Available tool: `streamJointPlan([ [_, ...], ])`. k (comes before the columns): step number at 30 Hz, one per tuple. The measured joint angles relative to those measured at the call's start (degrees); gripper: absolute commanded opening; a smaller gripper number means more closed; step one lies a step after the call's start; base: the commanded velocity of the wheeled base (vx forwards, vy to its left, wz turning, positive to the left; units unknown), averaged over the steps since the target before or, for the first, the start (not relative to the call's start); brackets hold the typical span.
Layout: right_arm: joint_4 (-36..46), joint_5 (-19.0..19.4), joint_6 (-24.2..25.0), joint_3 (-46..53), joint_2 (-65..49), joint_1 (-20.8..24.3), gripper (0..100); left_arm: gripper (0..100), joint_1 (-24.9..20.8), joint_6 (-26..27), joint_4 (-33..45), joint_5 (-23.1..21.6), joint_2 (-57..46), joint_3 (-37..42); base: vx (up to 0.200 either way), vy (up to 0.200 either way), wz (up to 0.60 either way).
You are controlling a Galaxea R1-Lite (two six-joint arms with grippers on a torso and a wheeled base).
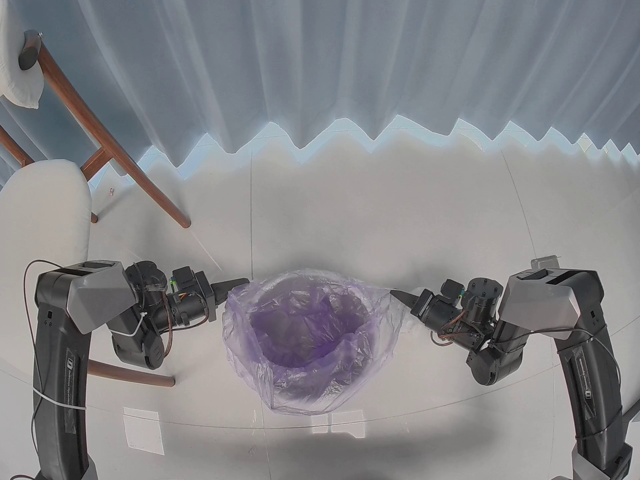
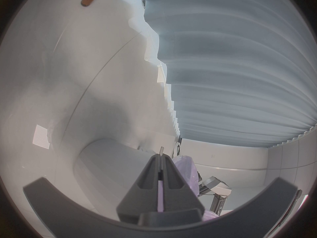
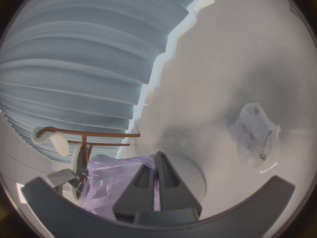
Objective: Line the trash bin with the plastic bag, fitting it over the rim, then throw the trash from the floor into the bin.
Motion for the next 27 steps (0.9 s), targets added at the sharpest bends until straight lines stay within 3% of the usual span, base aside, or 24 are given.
streamJointPlan([
  [1,0.0,-0.7,-0.3,-0.1,0.3,0.0,0,0,0.0,0.0,0.0,0.0,0.2,0.0,0.0,0.0,0.0],
  [2,0.0,-1.3,-0.5,-0.2,0.6,0.0,100,0,0.2,0.1,0.0,0.1,0.4,0.0,0.0,0.0,0.0],
  [10,-1.6,-2.7,0.9,1.9,-0.3,0.4,100,0,0.2,0.2,-0.2,0.1,1.0,0.1,0.0,0.0,0.0],
  [19,-1.9,-3.3,4.6,17.5,-11.8,2.1,100,0,0.4,1.2,-0.2,0.1,0.0,0.9,0.0,0.0,0.0],
  [22,-1.9,-3.4,4.9,23.5,-15.8,3.0,100,0,0.6,4.4,-0.2,0.2,-1.2,2.2,0.0,0.0,0.0],
  [27,-1.9,-3.8,3.5,29.4,-19.7,4.9,100,0,0.5,15.0,-0.2,0.3,-3.3,5.9,0.0,0.0,0.0],
])
